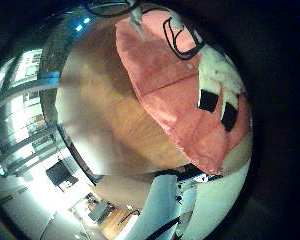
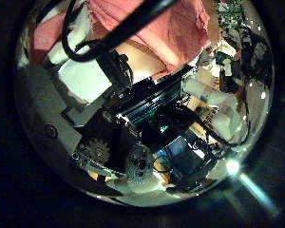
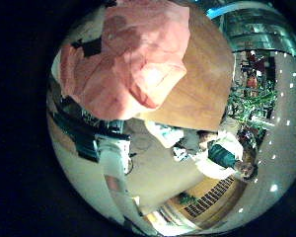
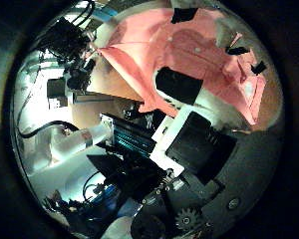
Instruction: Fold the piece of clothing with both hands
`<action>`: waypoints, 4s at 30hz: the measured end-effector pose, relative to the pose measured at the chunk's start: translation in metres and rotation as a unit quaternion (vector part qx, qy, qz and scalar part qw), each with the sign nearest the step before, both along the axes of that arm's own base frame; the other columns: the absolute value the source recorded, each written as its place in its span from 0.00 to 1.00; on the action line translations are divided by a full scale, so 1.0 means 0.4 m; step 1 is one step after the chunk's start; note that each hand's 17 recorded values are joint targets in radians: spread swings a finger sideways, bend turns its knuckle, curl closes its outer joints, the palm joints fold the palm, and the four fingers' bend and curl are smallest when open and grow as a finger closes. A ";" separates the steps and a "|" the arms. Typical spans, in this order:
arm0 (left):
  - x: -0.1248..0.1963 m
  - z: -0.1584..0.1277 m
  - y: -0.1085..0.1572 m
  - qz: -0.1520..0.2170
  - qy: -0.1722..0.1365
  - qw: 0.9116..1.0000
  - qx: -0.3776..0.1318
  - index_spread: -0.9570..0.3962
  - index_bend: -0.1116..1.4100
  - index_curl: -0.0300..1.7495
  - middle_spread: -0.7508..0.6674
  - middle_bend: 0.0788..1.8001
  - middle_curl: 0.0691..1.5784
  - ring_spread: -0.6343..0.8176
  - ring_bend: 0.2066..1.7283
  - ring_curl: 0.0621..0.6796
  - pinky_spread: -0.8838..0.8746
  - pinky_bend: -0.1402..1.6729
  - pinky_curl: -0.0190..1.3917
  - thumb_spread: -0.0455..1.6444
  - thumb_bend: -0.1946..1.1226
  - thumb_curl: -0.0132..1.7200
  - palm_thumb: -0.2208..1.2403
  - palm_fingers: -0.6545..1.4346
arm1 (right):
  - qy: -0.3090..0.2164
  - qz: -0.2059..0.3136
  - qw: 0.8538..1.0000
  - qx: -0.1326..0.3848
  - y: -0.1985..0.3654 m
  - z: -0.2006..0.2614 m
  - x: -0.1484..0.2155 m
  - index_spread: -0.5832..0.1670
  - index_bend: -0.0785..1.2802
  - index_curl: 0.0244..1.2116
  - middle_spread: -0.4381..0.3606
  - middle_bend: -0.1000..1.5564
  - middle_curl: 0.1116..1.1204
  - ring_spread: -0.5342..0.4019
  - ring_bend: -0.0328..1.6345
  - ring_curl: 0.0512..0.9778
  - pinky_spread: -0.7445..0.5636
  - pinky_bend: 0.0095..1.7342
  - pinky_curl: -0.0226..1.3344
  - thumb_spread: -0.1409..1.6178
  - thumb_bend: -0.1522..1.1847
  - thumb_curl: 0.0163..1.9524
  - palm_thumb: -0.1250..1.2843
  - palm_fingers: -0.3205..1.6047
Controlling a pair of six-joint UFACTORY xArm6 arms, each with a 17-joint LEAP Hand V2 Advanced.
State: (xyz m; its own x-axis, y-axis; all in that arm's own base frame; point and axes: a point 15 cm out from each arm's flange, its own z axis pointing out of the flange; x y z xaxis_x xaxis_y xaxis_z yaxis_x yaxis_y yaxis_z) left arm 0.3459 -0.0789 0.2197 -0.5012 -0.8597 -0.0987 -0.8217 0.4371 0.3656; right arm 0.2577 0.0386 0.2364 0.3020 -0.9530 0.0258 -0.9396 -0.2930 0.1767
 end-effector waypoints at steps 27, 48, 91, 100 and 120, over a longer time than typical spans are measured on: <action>0.030 0.016 0.005 0.010 -0.001 1.000 0.001 0.13 0.26 0.81 0.13 0.52 0.59 0.12 0.72 0.71 0.12 0.64 0.46 0.66 0.14 0.41 0.69 0.85 | 0.048 0.081 0.985 -0.145 -0.025 -0.228 -0.041 0.38 0.17 0.39 0.30 0.39 0.43 0.31 0.55 0.40 0.51 0.44 0.29 0.65 0.09 0.17 0.46 0.33; 0.020 0.036 0.044 0.011 0.023 1.000 0.006 0.14 0.25 0.83 0.11 0.52 0.59 0.11 0.72 0.70 0.12 0.64 0.46 0.66 0.14 0.41 0.69 0.85 | -0.036 0.052 0.990 -0.129 -0.039 -0.179 0.047 0.21 0.59 0.61 0.20 0.64 0.68 0.28 0.74 0.58 0.31 0.70 0.42 0.66 0.12 0.25 0.77 0.78; 0.082 0.223 0.129 0.017 0.075 0.997 -0.018 0.17 0.25 0.84 0.11 0.52 0.59 0.11 0.72 0.71 0.12 0.64 0.46 0.67 0.14 0.41 0.68 0.85 | -0.097 -0.002 0.994 -0.050 -0.027 0.233 0.320 0.24 0.50 0.69 0.27 0.66 0.67 0.29 0.78 0.61 0.29 0.70 0.51 0.71 0.07 0.27 0.63 0.65; 0.093 0.191 0.132 0.020 0.090 0.996 -0.016 0.18 0.25 0.84 0.11 0.52 0.59 0.11 0.72 0.71 0.12 0.64 0.46 0.67 0.14 0.41 0.68 0.85 | -0.031 0.053 0.996 -0.059 0.046 0.084 0.210 0.16 0.24 0.54 0.14 0.51 0.57 0.24 0.68 0.51 0.26 0.64 0.43 0.69 0.06 0.19 0.35 0.38; 0.111 0.163 0.134 0.022 0.101 0.995 -0.014 0.18 0.24 0.84 0.11 0.51 0.59 0.11 0.72 0.71 0.12 0.64 0.47 0.67 0.14 0.41 0.68 0.84 | 0.057 0.080 0.993 -0.062 0.147 -0.085 0.020 0.39 0.23 0.49 0.29 0.48 0.55 0.26 0.68 0.48 0.50 0.51 0.33 0.61 0.09 0.16 0.25 0.36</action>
